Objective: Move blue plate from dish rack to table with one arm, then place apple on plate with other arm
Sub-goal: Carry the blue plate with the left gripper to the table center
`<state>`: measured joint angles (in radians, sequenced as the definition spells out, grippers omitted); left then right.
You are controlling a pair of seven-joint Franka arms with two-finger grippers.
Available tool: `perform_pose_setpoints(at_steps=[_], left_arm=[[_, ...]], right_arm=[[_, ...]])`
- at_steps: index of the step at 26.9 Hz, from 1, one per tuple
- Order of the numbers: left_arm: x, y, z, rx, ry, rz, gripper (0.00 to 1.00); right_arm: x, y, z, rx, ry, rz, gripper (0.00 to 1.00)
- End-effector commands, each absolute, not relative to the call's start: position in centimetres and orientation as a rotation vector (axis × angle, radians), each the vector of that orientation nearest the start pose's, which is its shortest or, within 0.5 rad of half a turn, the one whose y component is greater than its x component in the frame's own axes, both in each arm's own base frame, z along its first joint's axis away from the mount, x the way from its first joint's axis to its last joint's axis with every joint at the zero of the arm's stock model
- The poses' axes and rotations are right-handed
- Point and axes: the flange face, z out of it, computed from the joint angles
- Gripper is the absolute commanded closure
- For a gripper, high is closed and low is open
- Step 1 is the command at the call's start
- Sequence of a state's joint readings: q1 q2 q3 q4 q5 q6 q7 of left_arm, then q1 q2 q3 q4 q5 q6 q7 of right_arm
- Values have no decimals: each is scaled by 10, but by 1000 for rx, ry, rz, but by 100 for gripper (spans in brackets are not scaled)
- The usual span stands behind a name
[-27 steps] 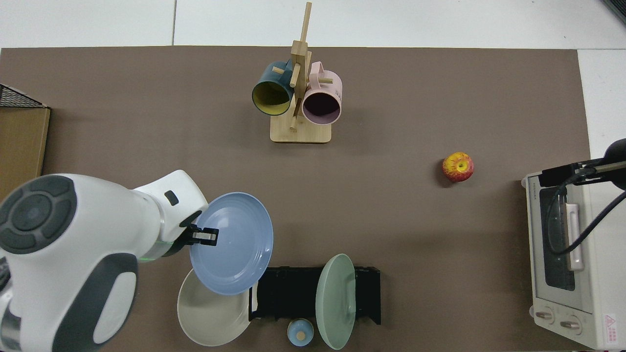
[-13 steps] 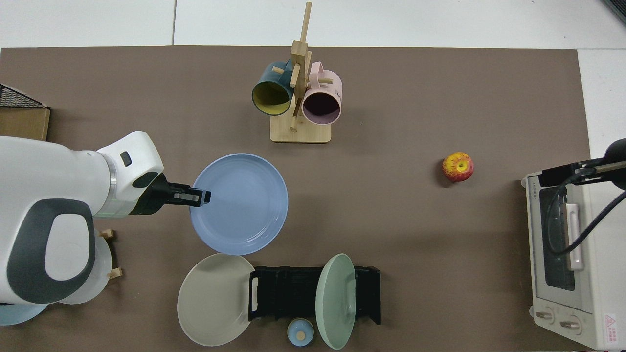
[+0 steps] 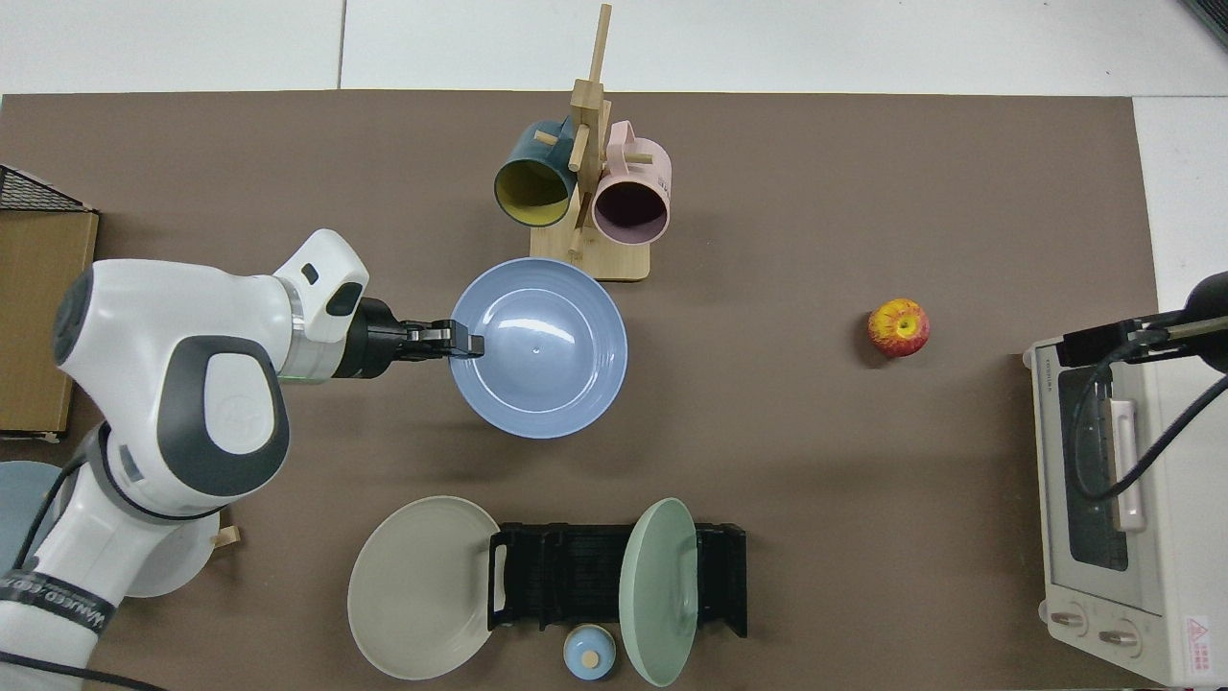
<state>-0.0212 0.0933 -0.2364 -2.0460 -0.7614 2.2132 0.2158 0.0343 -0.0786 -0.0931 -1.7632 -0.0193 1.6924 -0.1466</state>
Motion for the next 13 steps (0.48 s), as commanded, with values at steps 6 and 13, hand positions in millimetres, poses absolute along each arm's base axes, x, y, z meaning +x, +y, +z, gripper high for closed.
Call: perform_pose_setpoints(at_steps=[6,13], left_arm=[[554,-204,376,2497,20,61,100],[555,-225,347,2514,74,65,100]], right_arm=[[531,-34,588,-3146,-122,-32,0],[531,-33,588,-3144,-121,-33,0]])
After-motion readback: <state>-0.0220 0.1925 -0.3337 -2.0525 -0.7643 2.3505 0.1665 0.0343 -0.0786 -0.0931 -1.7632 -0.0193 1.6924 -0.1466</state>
